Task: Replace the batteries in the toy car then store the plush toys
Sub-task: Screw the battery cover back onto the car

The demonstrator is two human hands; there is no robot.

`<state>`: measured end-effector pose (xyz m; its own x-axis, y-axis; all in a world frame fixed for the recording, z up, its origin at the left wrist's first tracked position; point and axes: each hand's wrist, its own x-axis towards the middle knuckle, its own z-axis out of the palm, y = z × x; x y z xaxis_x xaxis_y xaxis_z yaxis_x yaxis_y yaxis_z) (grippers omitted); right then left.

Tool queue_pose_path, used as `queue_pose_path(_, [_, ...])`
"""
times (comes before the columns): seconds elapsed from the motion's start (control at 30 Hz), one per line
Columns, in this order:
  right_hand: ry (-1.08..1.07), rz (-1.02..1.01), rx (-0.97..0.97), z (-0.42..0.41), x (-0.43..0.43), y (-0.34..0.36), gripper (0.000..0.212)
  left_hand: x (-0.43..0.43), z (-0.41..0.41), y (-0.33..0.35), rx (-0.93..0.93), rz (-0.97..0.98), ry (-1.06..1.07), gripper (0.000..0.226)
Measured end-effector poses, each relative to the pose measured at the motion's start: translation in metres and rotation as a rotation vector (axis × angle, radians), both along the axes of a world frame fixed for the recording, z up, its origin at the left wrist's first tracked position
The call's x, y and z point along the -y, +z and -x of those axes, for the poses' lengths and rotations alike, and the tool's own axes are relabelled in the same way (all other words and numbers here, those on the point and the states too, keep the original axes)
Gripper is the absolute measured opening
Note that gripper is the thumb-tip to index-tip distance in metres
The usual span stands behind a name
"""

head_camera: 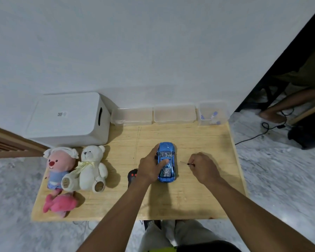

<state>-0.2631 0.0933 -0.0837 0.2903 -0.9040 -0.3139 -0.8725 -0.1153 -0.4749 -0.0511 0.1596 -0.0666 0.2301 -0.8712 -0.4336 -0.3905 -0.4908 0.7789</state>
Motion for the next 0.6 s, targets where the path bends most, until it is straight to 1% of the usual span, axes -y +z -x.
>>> queue_pose_path(0.1, [-0.136, -0.023, 0.093, -0.001, -0.001, 0.004, 0.004, -0.002, 0.002, 0.004, 0.075, 0.011, -0.011, 0.074])
queue_pose_path(0.17, [-0.197, -0.027, 0.22, -0.005, 0.0, 0.011, 0.012, -0.001, 0.003, 0.005, 0.128, 0.017, -0.006, 0.074])
queue_pose_path(0.23, [-0.146, -0.013, 0.333, -0.012, 0.003, 0.021, 0.024, 0.0, 0.003, 0.006, 0.153, 0.014, 0.008, 0.073])
queue_pose_path(0.27, [-0.101, -0.014, 0.359, -0.017, 0.006, 0.025, 0.03, 0.001, 0.004, 0.007, 0.169, 0.009, 0.009, 0.072])
queue_pose_path(0.37, [-0.027, -0.06, 0.383, -0.034, 0.015, 0.034, 0.042, 0.004, 0.004, 0.011, 0.218, -0.018, 0.016, 0.071])
queue_pose_path(0.47, [-0.007, -0.11, 0.387, -0.051, 0.028, 0.049, 0.053, 0.014, -0.008, 0.021, 0.237, -0.023, 0.133, 0.069])
queue_pose_path(0.53, [0.021, -0.111, 0.359, -0.062, 0.043, 0.061, 0.057, 0.024, -0.028, 0.032, 0.298, 0.038, 0.207, 0.063])
queue_pose_path(0.6, [0.041, -0.107, 0.336, -0.077, 0.058, 0.072, 0.054, 0.034, -0.055, 0.043, 0.401, 0.1, 0.253, 0.059])
